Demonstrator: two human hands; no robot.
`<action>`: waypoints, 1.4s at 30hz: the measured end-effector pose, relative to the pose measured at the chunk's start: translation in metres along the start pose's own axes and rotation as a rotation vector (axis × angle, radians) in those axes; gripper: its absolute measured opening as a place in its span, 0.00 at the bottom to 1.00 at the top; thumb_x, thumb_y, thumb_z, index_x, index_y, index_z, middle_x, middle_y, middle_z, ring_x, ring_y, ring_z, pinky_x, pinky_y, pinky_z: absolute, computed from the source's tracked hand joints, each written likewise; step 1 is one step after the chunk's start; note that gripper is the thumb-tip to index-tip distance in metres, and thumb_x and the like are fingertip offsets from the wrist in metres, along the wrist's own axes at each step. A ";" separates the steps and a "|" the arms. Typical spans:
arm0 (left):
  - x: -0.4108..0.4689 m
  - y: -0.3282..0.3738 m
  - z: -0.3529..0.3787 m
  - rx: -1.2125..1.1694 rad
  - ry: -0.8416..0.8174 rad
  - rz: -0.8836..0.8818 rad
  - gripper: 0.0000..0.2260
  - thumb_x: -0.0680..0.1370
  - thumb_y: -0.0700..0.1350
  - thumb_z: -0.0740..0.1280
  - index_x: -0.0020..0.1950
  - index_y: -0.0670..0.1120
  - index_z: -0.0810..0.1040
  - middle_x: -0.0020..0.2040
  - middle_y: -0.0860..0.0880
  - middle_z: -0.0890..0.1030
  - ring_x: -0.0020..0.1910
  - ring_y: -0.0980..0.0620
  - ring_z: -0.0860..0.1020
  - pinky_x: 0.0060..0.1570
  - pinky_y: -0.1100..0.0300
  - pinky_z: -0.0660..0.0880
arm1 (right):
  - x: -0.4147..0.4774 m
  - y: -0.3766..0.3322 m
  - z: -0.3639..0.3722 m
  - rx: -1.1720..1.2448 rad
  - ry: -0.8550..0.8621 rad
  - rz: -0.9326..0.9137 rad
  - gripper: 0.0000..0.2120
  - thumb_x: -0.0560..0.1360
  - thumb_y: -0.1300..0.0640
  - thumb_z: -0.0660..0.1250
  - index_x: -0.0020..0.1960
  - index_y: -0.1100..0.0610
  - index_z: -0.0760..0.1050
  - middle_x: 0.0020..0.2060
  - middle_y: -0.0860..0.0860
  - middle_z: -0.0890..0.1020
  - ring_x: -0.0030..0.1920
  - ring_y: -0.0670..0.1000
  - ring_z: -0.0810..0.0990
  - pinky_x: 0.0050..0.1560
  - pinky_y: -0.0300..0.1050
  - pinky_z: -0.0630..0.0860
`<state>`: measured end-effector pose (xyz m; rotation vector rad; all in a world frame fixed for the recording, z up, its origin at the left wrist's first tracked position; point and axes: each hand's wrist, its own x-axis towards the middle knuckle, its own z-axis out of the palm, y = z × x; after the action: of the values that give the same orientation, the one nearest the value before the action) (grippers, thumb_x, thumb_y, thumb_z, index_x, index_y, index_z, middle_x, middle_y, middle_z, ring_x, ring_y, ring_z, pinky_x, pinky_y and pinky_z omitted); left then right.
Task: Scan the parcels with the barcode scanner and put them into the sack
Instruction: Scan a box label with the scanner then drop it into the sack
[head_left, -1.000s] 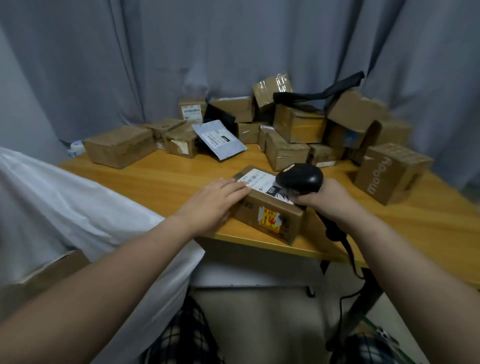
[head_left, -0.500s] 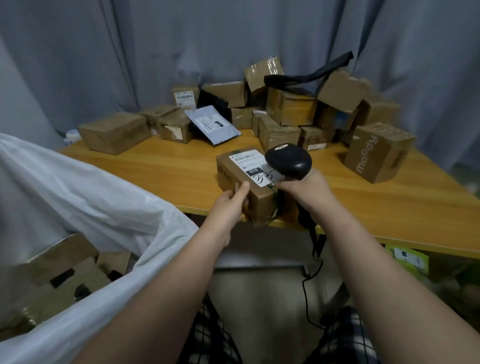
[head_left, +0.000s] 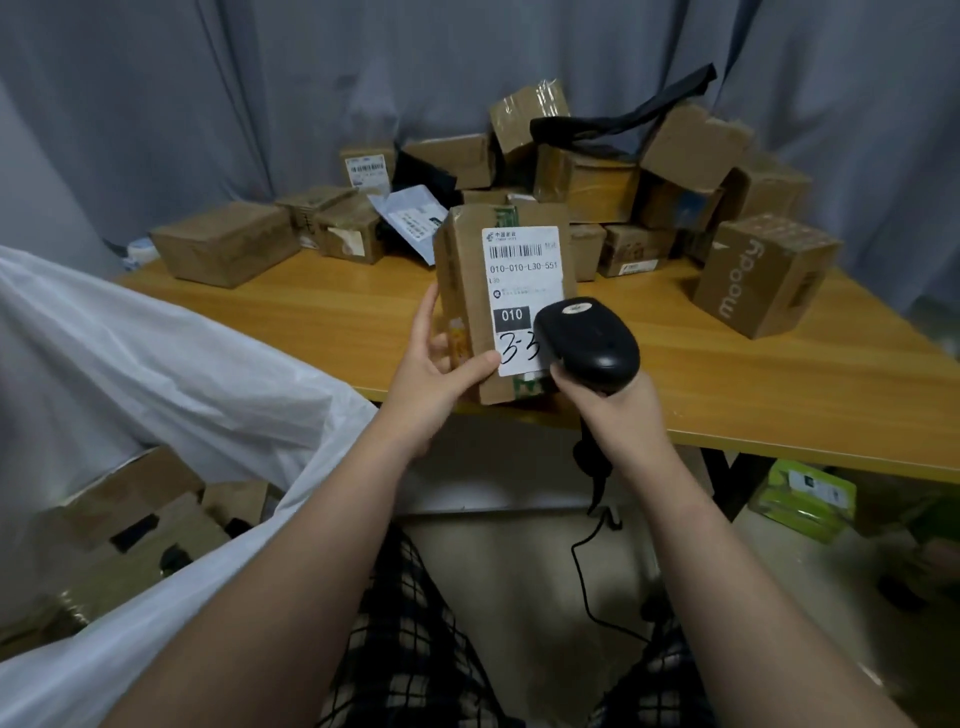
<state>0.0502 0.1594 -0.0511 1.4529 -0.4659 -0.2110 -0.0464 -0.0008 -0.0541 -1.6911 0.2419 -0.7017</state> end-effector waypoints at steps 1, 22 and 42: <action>0.001 0.001 -0.005 0.045 -0.040 0.045 0.42 0.73 0.38 0.73 0.76 0.63 0.52 0.64 0.52 0.72 0.60 0.57 0.77 0.55 0.62 0.78 | -0.001 0.002 0.002 -0.003 0.008 -0.005 0.18 0.71 0.59 0.75 0.61 0.56 0.78 0.51 0.44 0.83 0.51 0.34 0.79 0.47 0.26 0.73; 0.022 -0.001 -0.028 0.180 -0.119 0.049 0.46 0.74 0.39 0.72 0.76 0.64 0.45 0.74 0.47 0.65 0.69 0.51 0.70 0.65 0.55 0.72 | -0.006 -0.022 0.028 -0.039 0.048 -0.238 0.13 0.71 0.58 0.75 0.46 0.41 0.75 0.40 0.38 0.81 0.44 0.33 0.80 0.45 0.30 0.75; -0.003 0.005 -0.027 0.110 0.003 0.114 0.43 0.74 0.34 0.70 0.77 0.59 0.49 0.61 0.61 0.69 0.55 0.69 0.76 0.49 0.70 0.76 | -0.008 -0.027 0.034 0.046 0.031 -0.234 0.14 0.71 0.60 0.75 0.50 0.44 0.76 0.44 0.38 0.81 0.47 0.34 0.80 0.46 0.29 0.74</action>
<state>0.0579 0.1858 -0.0477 1.5282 -0.5633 -0.0940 -0.0390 0.0377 -0.0337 -1.6813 0.0496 -0.9005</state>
